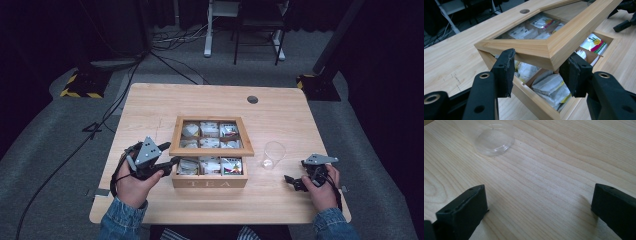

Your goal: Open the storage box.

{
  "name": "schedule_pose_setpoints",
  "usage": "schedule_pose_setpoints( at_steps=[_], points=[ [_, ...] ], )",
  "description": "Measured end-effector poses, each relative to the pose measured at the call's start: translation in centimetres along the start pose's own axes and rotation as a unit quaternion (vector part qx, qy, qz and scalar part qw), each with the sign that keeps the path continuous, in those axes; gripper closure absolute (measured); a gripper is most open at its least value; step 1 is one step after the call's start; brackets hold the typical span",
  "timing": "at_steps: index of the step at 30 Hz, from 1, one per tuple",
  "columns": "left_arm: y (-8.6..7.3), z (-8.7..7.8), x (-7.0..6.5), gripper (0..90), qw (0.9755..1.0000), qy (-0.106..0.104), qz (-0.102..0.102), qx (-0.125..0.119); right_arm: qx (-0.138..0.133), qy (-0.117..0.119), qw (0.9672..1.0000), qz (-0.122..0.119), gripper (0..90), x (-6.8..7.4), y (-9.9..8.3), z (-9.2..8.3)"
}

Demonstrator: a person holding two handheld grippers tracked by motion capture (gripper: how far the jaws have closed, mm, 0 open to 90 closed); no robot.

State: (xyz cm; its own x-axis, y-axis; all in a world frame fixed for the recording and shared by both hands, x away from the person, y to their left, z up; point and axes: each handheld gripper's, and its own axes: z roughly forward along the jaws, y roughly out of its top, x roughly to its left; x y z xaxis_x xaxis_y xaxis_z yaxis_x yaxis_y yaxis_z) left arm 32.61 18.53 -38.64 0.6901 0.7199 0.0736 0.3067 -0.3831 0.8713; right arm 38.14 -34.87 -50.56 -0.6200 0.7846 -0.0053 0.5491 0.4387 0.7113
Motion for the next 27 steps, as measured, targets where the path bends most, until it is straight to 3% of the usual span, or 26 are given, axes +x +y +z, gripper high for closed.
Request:
schedule_pose_setpoints(
  at_steps=[20,27],
  points=[
    [1.9,0.2,0.9,47.1,0.9998,0.006,-0.008,-0.016,0.0,0.0,1.0,0.0,0.3,0.0,0.0,0.0],
    [2.8,0.2,1.1,47.3,0.9994,0.023,-0.003,-0.027,0.0,0.0,1.0,0.0,0.3,0.0,0.0,0.0]
  ],
)
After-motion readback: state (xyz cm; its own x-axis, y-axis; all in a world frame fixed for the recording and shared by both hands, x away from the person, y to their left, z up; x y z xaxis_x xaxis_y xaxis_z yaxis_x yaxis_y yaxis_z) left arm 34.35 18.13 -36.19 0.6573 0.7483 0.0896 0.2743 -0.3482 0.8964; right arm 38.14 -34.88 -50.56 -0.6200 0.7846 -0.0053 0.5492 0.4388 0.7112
